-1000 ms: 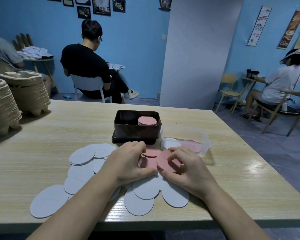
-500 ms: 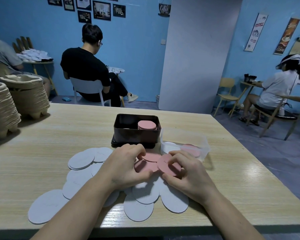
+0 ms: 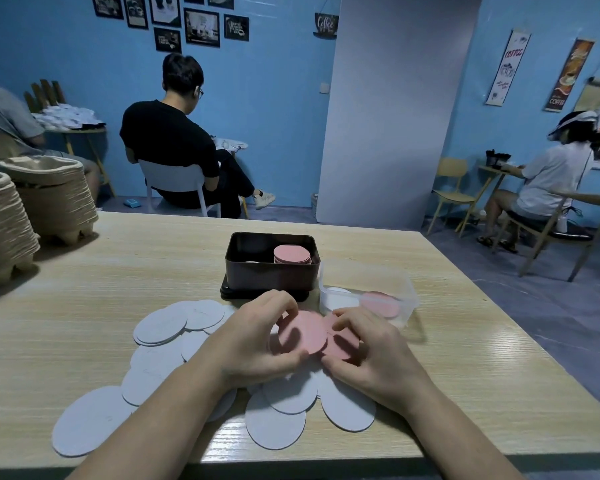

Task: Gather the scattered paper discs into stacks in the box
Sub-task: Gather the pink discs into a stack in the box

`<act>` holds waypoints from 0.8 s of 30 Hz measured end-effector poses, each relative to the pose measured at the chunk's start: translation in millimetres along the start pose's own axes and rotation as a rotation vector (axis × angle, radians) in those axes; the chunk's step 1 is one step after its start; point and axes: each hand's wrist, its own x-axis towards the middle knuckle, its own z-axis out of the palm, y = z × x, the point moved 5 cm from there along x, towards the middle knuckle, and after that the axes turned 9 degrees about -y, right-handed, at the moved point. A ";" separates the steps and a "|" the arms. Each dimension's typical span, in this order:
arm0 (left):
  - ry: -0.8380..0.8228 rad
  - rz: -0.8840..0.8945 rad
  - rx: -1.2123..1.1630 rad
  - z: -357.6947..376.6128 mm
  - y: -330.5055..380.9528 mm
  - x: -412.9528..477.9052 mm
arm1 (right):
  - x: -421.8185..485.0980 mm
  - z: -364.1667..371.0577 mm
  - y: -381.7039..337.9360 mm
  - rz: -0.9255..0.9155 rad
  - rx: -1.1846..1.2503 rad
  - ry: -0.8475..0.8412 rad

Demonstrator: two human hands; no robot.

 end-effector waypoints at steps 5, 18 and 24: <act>0.016 0.035 0.040 5.1 3.4 4.6 | 0.0 1.4 -3.1 -0.077 0.012 -0.015; 0.060 0.143 0.018 8.7 10.7 5.5 | 1.7 4.6 -2.9 -0.150 0.016 -0.032; 0.049 0.092 0.022 8.3 -2.7 3.3 | -1.5 -3.6 -5.0 -0.141 0.061 0.050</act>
